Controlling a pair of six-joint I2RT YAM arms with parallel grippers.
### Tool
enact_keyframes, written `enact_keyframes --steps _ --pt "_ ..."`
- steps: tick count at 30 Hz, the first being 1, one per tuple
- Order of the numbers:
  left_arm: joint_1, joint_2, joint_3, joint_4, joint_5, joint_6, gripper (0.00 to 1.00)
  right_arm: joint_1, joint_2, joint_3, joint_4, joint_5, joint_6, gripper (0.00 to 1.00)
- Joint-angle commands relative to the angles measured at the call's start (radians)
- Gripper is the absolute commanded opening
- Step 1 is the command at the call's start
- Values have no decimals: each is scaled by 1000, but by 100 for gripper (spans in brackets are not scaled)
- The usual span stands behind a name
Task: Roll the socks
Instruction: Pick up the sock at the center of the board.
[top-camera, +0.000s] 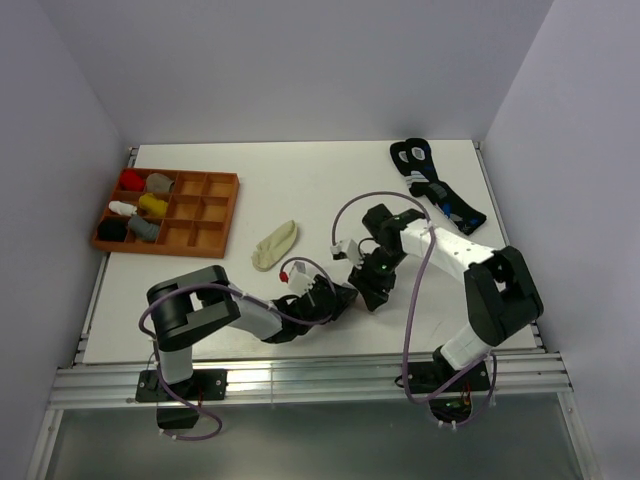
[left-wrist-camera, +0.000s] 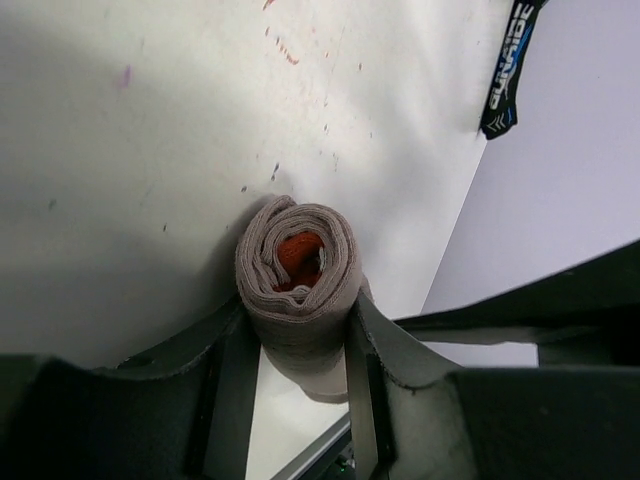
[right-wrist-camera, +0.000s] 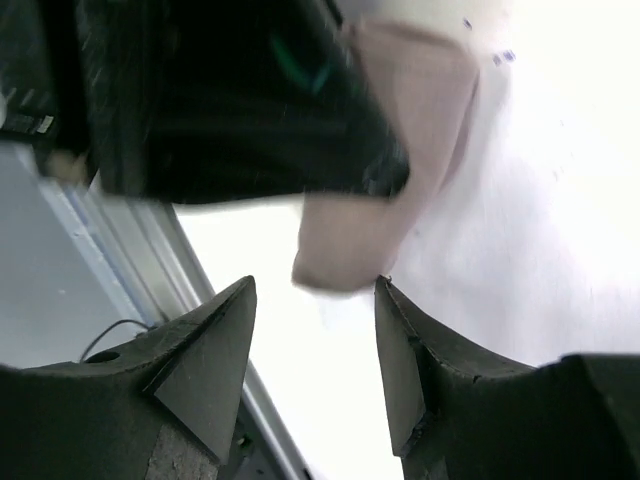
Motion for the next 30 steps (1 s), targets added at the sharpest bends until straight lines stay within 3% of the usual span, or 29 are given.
enact_keyframes --steps 1,11,17,23,27,30 --pt "28 24 -48 -172 -2 109 0 -31 -64 27 -69 -10 34 59" --pt "111 -60 -27 -213 79 344 0 -77 -83 224 -91 72 161 59" --pt "152 -148 89 -369 139 519 0 -89 -92 277 -75 156 204 59" --pt "233 -235 163 -454 257 583 0 -108 -136 372 -141 201 201 58" --pt "304 -199 229 -526 380 640 0 -137 -156 391 -167 192 158 59" --pt "313 -176 261 -543 392 655 0 -160 -146 391 -167 182 137 58"
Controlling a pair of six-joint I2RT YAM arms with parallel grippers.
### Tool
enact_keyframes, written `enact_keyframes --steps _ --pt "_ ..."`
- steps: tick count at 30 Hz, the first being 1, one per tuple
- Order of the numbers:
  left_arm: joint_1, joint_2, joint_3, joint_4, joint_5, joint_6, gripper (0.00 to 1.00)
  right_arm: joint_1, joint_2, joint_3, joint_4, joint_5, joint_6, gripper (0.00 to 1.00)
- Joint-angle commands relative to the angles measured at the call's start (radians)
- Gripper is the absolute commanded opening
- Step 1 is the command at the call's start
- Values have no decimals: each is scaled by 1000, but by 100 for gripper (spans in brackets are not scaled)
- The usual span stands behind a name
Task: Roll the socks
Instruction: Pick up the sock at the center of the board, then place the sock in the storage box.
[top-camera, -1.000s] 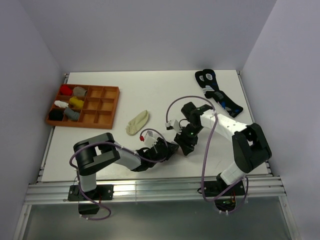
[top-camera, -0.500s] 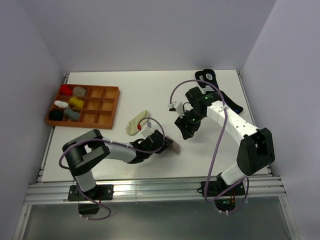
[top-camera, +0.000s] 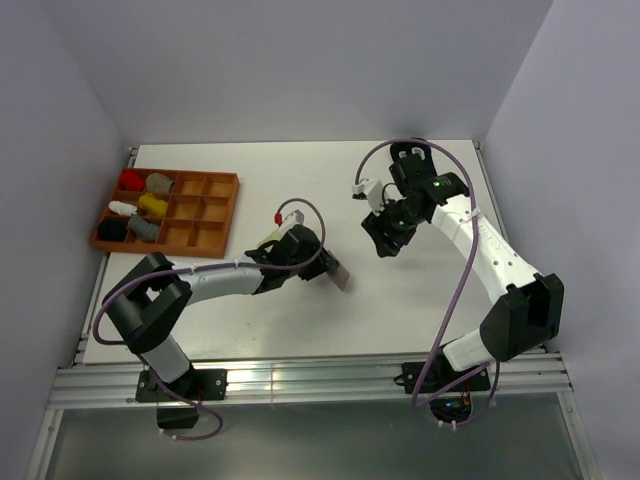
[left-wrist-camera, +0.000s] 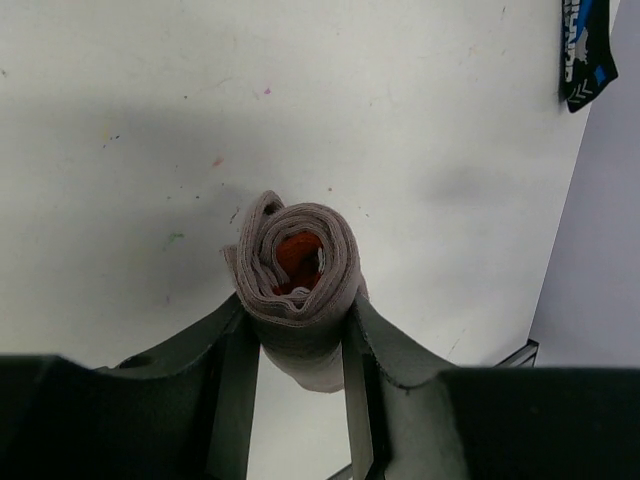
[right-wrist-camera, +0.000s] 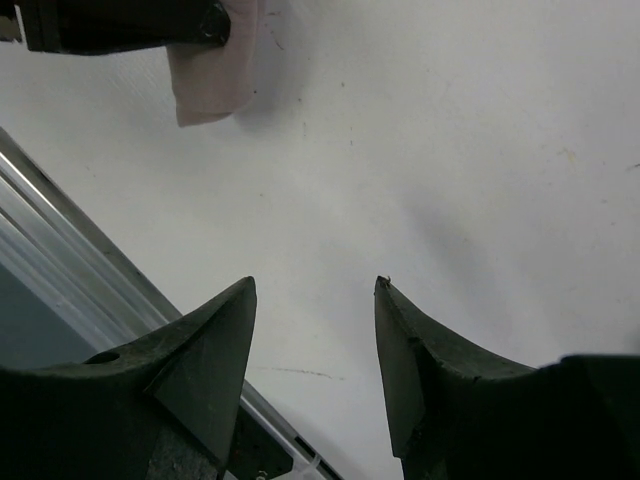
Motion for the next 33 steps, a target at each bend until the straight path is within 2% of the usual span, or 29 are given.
enact_keyframes --steps 1,6,10,13,19,25,33 --pt "15 14 56 -53 74 72 0 -27 -17 45 -39 3 -37 58" --pt "72 -73 76 -76 88 99 0 -65 -12 74 -65 15 -82 58" --pt "161 -123 158 -190 108 161 0 -102 29 150 -104 -20 -103 57" --pt "246 -159 188 -231 124 196 0 -119 49 193 -128 -43 -112 57" --pt "518 -216 225 -269 189 259 0 -125 98 259 -142 -46 -117 56" --pt "757 -166 300 -212 276 300 0 -131 138 285 -141 -40 -112 56" --pt "957 37 445 -140 336 308 0 -131 154 290 -118 -22 -95 55"
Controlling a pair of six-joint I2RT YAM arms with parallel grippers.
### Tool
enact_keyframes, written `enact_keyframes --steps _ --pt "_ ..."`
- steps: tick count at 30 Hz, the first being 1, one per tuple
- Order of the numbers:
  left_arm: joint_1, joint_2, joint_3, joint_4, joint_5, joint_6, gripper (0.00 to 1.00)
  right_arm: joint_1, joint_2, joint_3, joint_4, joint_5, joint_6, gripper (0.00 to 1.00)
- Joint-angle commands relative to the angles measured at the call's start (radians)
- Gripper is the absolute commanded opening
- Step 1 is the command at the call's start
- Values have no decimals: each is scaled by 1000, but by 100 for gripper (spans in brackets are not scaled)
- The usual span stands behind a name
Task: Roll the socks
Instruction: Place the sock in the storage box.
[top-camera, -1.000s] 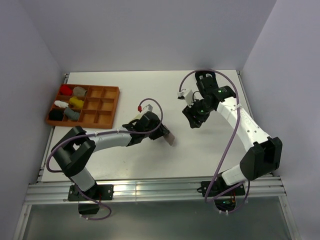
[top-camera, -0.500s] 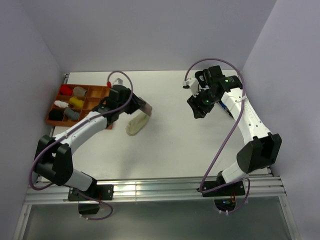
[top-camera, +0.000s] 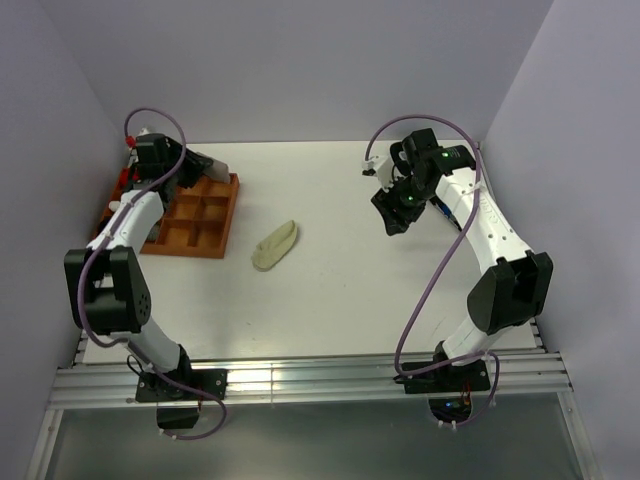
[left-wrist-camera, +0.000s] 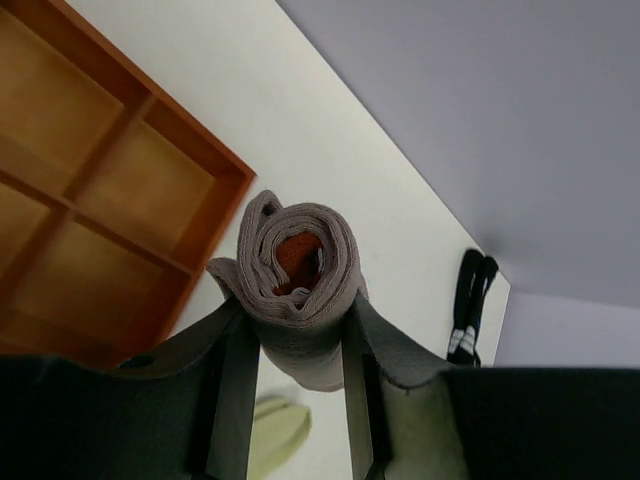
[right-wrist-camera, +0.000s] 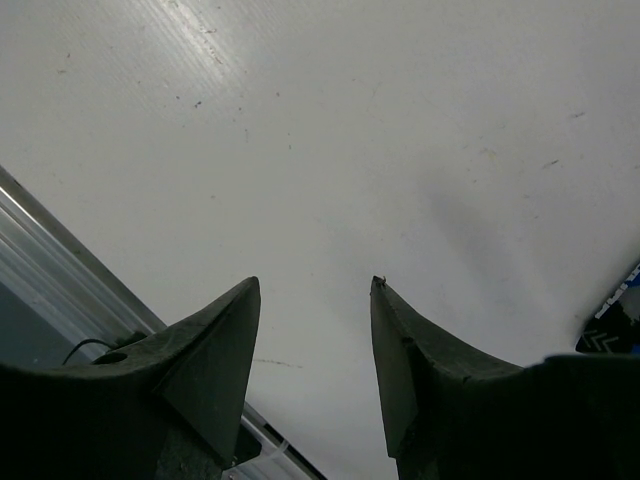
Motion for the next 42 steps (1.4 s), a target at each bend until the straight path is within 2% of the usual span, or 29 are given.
enact_keyframes --steps 1,14,18,24,28,37,42 --pt "80 74 66 86 69 21 0 -7 -3 49 5 4 8 55" --pt "209 348 181 176 127 -25 0 -7 -8 12 25 2 19 54" --pt "220 421 259 137 146 -23 0 -7 -5 -5 31 -4 19 54" --pt "220 474 280 126 154 -43 0 -7 18 0 37 -15 22 54" --pt "218 499 282 77 144 -39 0 -7 34 11 31 -24 16 54" --pt "217 586 446 -219 48 23 0 -7 40 -8 39 -22 -1 53" --pt "206 657 588 -411 -15 80 0 -7 43 -6 36 -24 -4 53"
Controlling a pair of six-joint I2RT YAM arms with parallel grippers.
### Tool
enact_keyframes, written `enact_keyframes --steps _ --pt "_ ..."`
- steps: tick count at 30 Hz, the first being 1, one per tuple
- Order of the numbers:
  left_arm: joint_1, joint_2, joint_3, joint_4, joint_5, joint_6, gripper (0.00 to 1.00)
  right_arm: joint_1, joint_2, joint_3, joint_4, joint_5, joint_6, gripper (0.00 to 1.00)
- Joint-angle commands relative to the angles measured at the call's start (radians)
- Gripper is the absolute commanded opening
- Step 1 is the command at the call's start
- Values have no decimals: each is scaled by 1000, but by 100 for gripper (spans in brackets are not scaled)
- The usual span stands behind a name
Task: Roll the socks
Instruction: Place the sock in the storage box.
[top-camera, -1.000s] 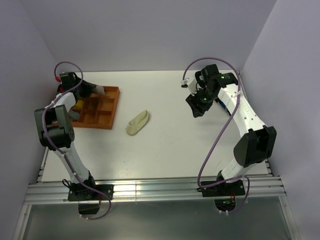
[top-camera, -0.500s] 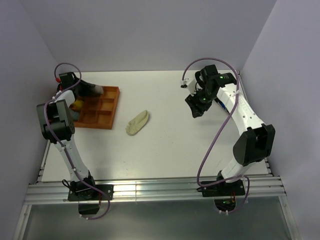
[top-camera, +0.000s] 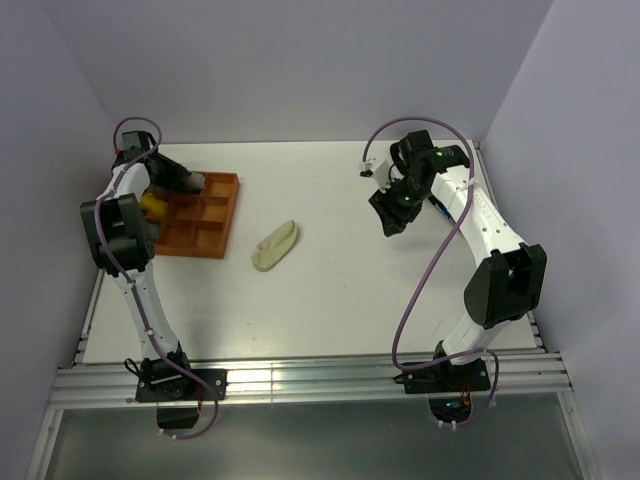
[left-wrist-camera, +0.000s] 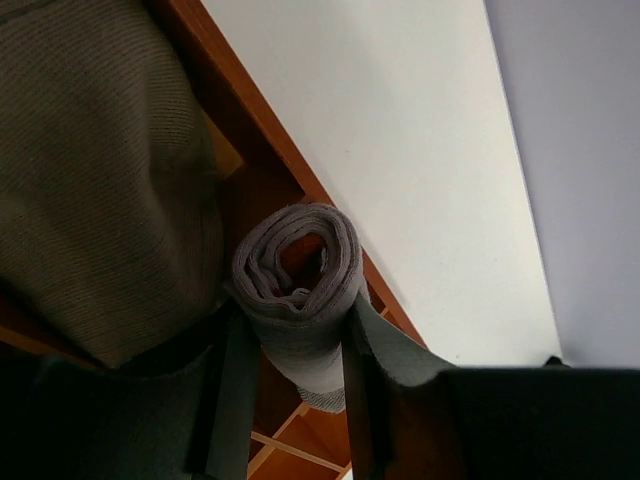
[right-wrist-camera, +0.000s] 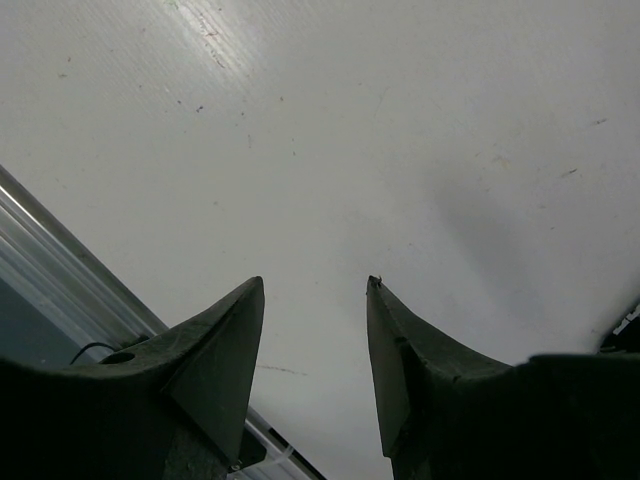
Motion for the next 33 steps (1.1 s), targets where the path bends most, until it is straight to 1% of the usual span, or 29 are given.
enact_keyframes --steps 1,4,10,21,22,23,33 --pt "-7 58 107 -196 -86 83 0 -7 0 1 18 -14 -15 53" --pt "-14 94 152 -276 -111 98 0 -5 3 1 15 -19 -15 52" --pt "-29 156 240 -385 -163 109 0 -7 3 -4 15 -22 -20 52" --pt "-55 188 241 -443 -212 84 0 -7 -14 -42 32 -17 -29 51" --pt "-56 191 244 -449 -247 81 0 -7 -20 -47 34 -20 -29 51" --pt "-58 193 243 -449 -254 81 0 -7 -22 -52 37 -20 -30 51" --pt "-75 208 229 -474 -304 -2 0 -5 -39 -93 52 -16 -38 51"
